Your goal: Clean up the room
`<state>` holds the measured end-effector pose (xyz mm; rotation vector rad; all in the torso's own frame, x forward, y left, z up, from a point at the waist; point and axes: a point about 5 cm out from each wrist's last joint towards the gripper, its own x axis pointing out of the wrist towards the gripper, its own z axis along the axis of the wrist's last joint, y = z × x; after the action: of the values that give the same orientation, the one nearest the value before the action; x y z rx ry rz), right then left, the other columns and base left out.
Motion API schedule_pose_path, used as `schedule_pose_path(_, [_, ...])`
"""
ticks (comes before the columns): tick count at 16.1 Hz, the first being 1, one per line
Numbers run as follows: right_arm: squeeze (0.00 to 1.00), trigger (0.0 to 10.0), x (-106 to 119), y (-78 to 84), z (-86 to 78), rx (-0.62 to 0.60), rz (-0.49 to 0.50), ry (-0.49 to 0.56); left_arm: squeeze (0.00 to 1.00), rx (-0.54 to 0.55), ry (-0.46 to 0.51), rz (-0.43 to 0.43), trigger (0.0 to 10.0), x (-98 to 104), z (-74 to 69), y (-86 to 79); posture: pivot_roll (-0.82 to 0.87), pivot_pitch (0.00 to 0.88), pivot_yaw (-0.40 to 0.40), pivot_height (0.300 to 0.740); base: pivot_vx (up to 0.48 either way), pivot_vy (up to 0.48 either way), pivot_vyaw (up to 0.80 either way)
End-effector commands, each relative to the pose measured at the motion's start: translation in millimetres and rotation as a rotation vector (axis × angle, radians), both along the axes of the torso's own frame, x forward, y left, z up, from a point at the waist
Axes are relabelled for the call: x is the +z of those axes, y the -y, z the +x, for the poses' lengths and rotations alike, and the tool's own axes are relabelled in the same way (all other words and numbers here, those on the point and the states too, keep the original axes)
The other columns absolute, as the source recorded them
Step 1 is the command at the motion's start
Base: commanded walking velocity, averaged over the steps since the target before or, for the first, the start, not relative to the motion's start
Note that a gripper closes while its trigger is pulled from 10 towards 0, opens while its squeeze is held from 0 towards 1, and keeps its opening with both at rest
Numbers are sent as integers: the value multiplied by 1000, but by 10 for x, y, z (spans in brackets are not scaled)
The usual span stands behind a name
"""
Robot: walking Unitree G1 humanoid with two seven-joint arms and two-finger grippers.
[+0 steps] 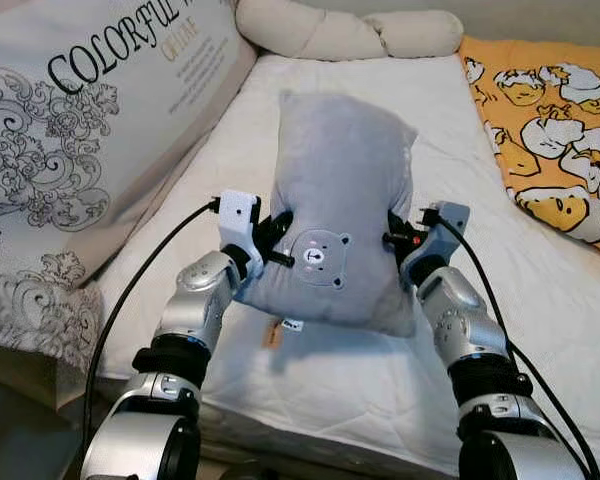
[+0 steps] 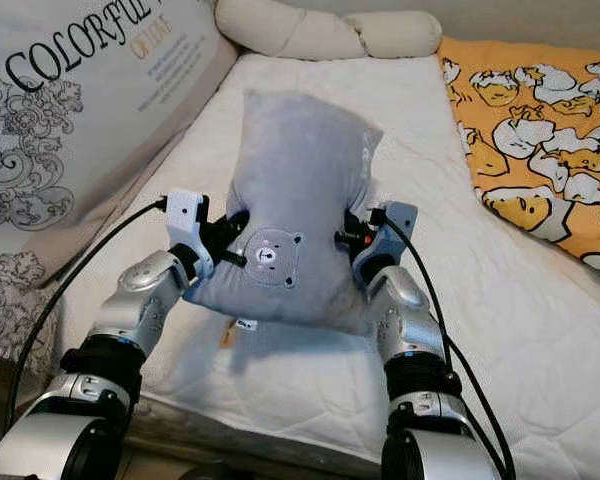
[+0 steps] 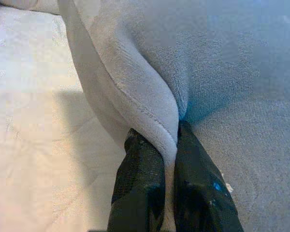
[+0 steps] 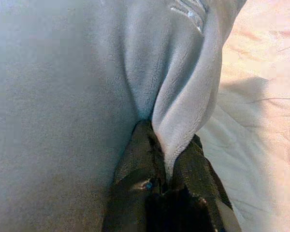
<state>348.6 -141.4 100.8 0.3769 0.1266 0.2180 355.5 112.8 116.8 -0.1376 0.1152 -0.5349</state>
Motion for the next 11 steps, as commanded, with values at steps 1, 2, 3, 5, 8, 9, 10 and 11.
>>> schedule_pose_path(1, [0,10000,59,-99,11,24,2,23,0,3,51,12,10000,90,18,17,-54,0,90,740,0,330,-581])
schedule_pose_path(2, [0,10000,61,-99,8,20,1,24,0,12,50,14,10000,86,21,7,-53,0,89,740,0,409,-788])
schedule_pose_path(3, [0,10000,61,-98,3,19,-3,24,0,16,52,17,10000,83,23,2,-53,0,89,740,0,416,-788])
schedule_pose_path(5, [0,10000,43,-97,-12,14,-10,24,0,17,53,24,10000,76,22,-8,-53,0,90,740,0,412,0])
schedule_pose_path(8, [0,10000,14,-117,-26,16,-15,18,0,15,52,31,10000,67,22,-17,-57,0,96,740,0,412,0])
schedule_pose_path(9, [0,10000,7,-121,-27,17,-18,17,0,15,52,35,10000,67,24,-19,-60,0,100,740,0,416,0])
schedule_pose_path(10, [0,10000,2,-128,-24,19,-21,13,0,13,52,40,10000,70,30,-20,-64,0,107,740,0,416,0])
schedule_pose_path(11, [0,10000,2,-134,-19,24,-28,12,0,11,52,45,10000,71,36,-23,-64,0,108,740,0,412,0])
